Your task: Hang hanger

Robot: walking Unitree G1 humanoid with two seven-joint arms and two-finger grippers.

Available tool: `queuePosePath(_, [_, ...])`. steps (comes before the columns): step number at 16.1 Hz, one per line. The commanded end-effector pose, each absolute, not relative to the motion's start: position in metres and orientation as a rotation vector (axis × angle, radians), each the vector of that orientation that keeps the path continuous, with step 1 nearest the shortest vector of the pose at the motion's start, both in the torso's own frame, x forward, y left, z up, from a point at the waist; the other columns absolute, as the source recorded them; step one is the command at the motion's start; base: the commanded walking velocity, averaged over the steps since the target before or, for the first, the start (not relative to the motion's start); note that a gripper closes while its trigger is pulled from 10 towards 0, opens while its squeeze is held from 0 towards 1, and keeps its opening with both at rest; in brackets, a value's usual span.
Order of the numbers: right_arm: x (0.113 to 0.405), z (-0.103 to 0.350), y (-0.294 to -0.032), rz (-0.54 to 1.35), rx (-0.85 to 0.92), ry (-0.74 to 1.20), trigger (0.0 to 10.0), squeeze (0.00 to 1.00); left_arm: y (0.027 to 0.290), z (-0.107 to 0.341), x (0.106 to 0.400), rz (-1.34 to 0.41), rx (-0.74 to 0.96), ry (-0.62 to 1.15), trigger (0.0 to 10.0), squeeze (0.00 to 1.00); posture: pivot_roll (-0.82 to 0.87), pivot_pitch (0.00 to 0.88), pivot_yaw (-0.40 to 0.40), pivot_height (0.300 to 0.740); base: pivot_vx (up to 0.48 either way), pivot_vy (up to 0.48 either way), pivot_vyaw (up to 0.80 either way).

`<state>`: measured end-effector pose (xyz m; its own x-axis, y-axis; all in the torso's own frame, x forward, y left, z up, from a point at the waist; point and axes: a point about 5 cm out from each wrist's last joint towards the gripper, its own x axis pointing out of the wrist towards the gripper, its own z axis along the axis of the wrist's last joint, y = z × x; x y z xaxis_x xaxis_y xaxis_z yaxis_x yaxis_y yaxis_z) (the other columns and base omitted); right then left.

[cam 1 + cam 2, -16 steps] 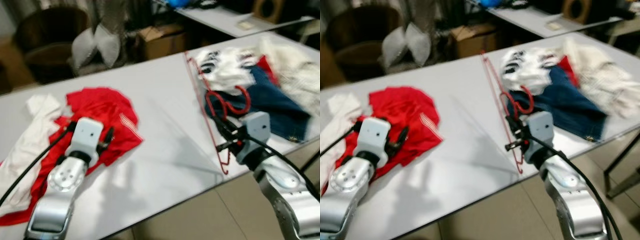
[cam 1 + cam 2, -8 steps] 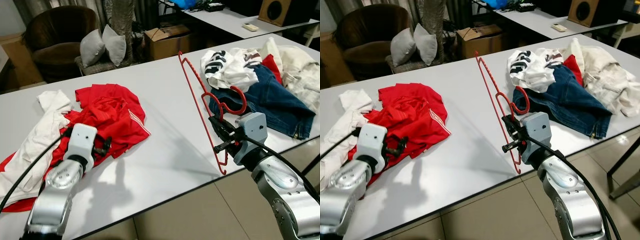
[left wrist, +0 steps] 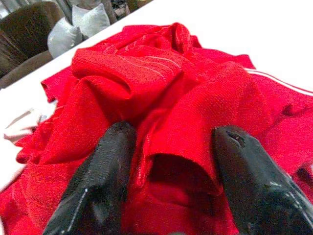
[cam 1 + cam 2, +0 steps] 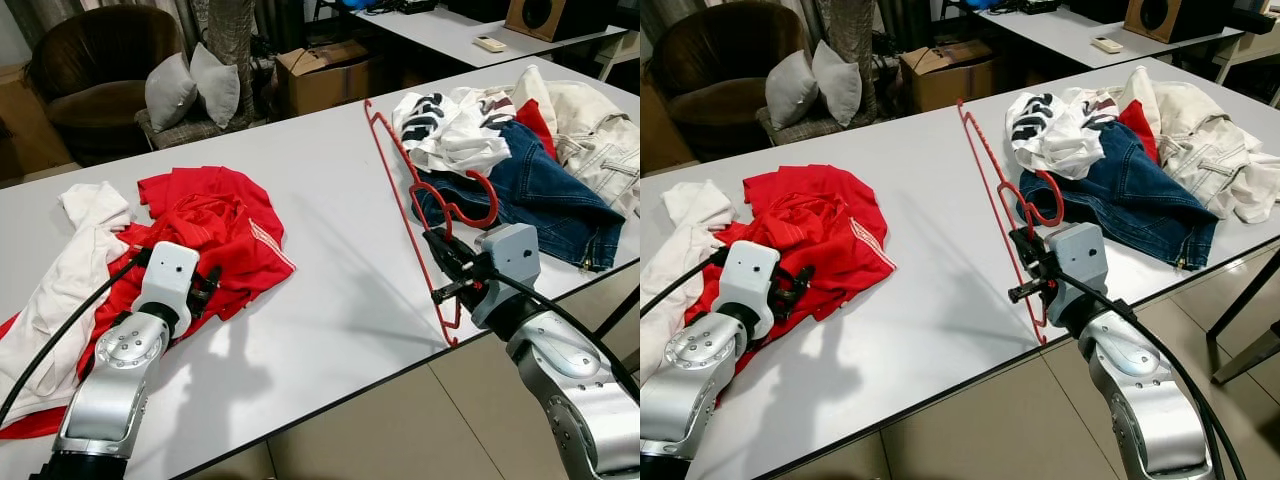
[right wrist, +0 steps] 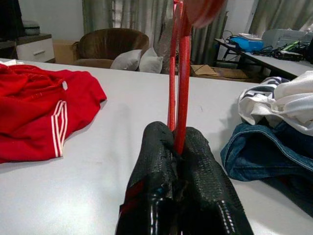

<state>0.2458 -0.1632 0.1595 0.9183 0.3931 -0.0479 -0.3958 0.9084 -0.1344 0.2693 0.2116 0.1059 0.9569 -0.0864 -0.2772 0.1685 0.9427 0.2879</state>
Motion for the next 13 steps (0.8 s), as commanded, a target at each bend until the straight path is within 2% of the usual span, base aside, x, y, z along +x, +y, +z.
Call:
queuePosePath(1, [0.2462,0.1634,-0.1613,0.407,-0.15,-0.005,10.0,0.0,0.2145,0.1043,0.268,-0.13,0.344,0.273,0.0,0.0,-0.2,0.0,0.101,0.74,0.0,0.0,0.0])
queuePosePath(13, [0.249,0.1615,-0.1605,0.402,-0.139,-0.002,10.0,0.0,0.215,0.1042,0.2679,-0.151,0.358,0.243,0.0,0.0,-0.19,0.0,0.089,0.74,0.0,0.0,0.0])
